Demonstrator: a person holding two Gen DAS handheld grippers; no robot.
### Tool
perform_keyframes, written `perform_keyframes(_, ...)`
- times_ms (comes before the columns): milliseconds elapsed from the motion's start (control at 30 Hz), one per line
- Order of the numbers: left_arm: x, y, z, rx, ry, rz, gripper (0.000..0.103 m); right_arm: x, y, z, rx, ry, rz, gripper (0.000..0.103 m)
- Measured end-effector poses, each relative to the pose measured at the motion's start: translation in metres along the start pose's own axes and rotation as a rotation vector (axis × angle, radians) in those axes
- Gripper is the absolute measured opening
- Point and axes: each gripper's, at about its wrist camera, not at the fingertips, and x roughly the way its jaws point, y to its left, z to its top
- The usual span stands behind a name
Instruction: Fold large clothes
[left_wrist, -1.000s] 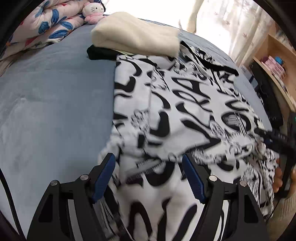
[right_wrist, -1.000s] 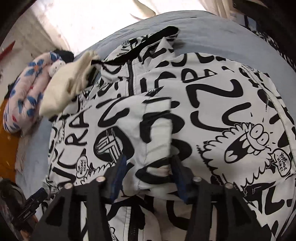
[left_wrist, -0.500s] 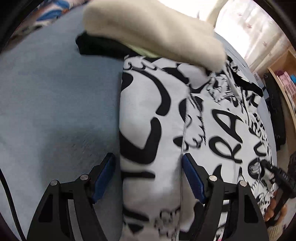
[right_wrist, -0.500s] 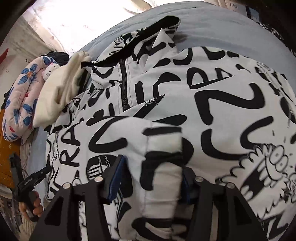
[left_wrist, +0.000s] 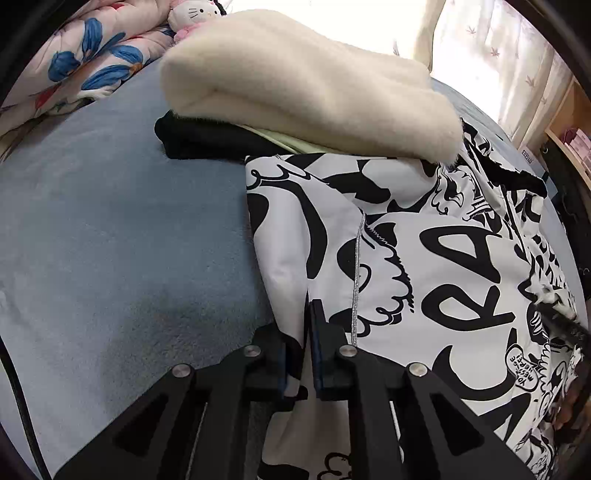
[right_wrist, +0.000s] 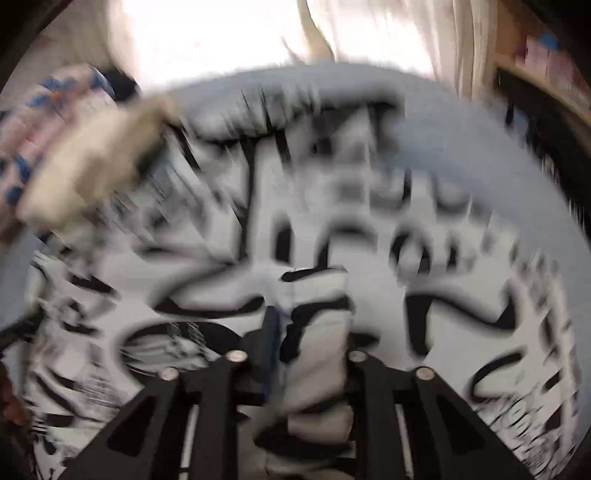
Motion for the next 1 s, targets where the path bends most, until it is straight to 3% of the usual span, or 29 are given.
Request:
perform_keyframes(133,-0.013,0.002,0.005,0.011,0.022,0.033,0.023,-0.024,-0.017,0.0,0.093,0.003,0.024,0.042)
perform_keyframes(267,-0.048,0.004,0.003,0.005,-0.001,0.037,0.028,-0.065,-0.016,-0.009,0.068,-0.085,-0.059,0.043)
perform_keyframes(333,-0.068,-0.005,-0.001,0.013,-0.025,0.023,0.038,-0.08,-0.01,-0.015,0.072,-0.12,-0.076,0.043)
perform_keyframes(400,-0.087,-0.02,-0.008,0.036,-0.058,0.019,0.066,-0.091,0.001,-0.022,0.084,-0.14,-0.021,0.043)
perform_keyframes(433,-0.096,-0.028,-0.013,0.046,-0.083,0.013,0.069,-0.092,0.005,-0.027,0.089,-0.144,0.01,0.043)
perform_keyframes(567,-0.122,-0.059,-0.036,0.078,-0.161,-0.012,0.069,-0.094,0.039,-0.041,0.069,-0.108,0.134,0.043)
perform_keyframes(700,-0.124,-0.077,-0.06,0.072,-0.182,-0.015,0.069,-0.084,0.078,-0.049,0.023,-0.069,0.239,0.043)
perform_keyframes(900,-0.076,-0.067,-0.088,0.003,-0.056,-0.022,0.069,-0.054,0.111,-0.07,-0.082,0.033,0.221,0.043)
perform_keyframes(1000,-0.068,-0.062,-0.094,0.042,-0.061,-0.002,0.069,-0.048,0.111,-0.077,-0.125,0.038,0.203,0.041)
